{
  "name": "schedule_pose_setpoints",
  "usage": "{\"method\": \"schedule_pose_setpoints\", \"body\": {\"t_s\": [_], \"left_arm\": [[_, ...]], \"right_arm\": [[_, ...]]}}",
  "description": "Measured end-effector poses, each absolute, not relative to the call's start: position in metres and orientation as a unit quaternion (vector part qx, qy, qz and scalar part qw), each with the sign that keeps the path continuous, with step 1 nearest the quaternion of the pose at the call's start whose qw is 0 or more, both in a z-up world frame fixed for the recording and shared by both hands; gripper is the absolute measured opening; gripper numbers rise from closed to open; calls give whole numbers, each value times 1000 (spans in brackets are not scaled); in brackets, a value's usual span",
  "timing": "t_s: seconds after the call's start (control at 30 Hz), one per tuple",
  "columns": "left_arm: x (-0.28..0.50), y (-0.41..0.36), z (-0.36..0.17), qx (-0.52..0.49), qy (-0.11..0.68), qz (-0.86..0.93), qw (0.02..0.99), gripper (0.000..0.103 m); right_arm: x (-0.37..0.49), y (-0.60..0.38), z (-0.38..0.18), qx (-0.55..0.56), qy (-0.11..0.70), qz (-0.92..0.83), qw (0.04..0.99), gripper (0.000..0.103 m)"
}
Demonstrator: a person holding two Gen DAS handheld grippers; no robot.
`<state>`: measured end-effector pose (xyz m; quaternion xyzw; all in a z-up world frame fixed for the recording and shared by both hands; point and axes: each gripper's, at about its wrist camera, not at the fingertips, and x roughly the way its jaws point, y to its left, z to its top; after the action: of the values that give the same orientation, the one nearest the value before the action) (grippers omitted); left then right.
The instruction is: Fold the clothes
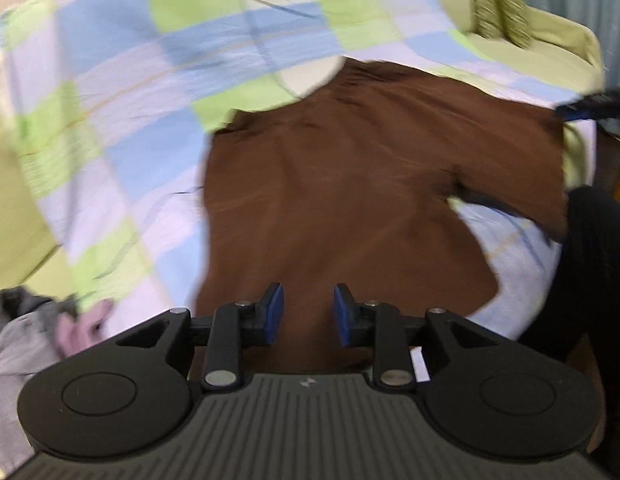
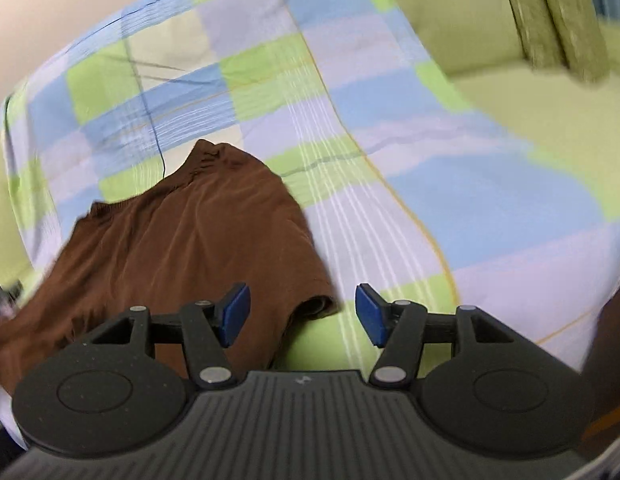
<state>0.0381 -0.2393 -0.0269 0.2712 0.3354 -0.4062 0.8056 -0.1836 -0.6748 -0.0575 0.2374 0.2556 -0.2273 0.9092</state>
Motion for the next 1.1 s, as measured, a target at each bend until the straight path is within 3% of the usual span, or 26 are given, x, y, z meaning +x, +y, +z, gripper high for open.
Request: {"method": "schedule_pose_setpoints", "body": {"t_s": [0.13, 0.2, 0.23, 0.27, 0.6, 0.73, 0.8, 0.9, 1.03, 1.1], "left_arm": [[35, -262, -36, 283, 345, -414, 793, 33], [36, -268, -38, 281, 349, -415, 791, 33], [38, -272, -39, 281, 351, -417, 790, 33], [39, -272, -40, 282, 351, -417, 790, 33], [48, -264, -39, 280, 345, -410, 796, 34], [52, -240, -34, 273, 342, -390, 811, 44], [55, -226, -30, 272, 342, -378, 816, 45], [64, -203, -24, 273, 338, -361, 825, 45], [73, -173, -16, 266, 329, -340, 840, 61], [79, -160, -15, 266, 326, -331, 845, 62]], "right_arm": [[-185, -695, -77, 333, 226, -205, 892, 45], [-188, -702, -87, 391, 208, -173, 880, 33], [-188, -704, -91, 410, 206, -161, 874, 15], [-188, -705, -95, 418, 207, -156, 871, 3], [-192, -712, -46, 247, 243, -252, 903, 4], [-178, -694, -40, 135, 275, -324, 895, 21], [-175, -670, -27, 80, 257, -333, 904, 21], [-161, -616, -10, 29, 239, -268, 933, 22], [-130, -549, -10, 11, 256, -138, 957, 33], [-105, -497, -19, -20, 279, -37, 959, 38]]}}
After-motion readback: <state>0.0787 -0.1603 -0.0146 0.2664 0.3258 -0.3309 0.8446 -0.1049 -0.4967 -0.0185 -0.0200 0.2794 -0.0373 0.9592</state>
